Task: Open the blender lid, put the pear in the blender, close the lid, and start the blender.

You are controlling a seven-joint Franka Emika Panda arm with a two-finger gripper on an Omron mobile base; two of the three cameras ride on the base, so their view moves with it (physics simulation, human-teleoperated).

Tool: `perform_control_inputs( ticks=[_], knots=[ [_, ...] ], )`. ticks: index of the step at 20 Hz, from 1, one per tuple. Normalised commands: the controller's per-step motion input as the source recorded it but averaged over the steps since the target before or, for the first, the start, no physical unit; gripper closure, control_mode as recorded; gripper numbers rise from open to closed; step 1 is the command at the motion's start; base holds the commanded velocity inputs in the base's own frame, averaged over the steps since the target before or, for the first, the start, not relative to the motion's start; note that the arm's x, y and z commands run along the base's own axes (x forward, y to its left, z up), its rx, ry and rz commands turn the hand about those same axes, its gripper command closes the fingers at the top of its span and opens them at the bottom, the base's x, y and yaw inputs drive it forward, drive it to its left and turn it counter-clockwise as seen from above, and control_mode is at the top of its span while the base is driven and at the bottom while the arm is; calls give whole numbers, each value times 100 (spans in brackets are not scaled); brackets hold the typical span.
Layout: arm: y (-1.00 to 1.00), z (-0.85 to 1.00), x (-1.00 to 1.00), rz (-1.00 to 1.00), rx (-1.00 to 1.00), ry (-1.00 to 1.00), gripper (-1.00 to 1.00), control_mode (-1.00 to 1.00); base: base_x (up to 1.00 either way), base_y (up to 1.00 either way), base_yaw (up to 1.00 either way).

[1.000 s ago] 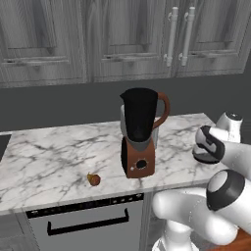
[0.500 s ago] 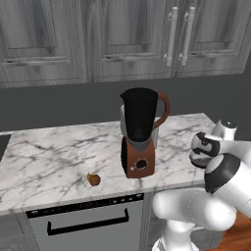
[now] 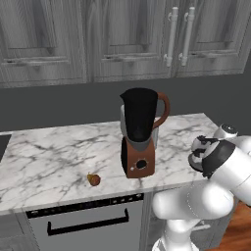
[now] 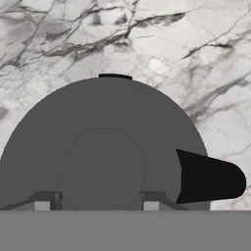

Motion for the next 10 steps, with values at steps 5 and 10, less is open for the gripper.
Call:
perform_control_inputs(
  ticks=[5,10],
  knots=[
    [0,-41,0,0,0,0,-100,-100,0,0,0],
    [2,5,-4,0,0,-1,-100,-100,0,0,0]
  ],
)
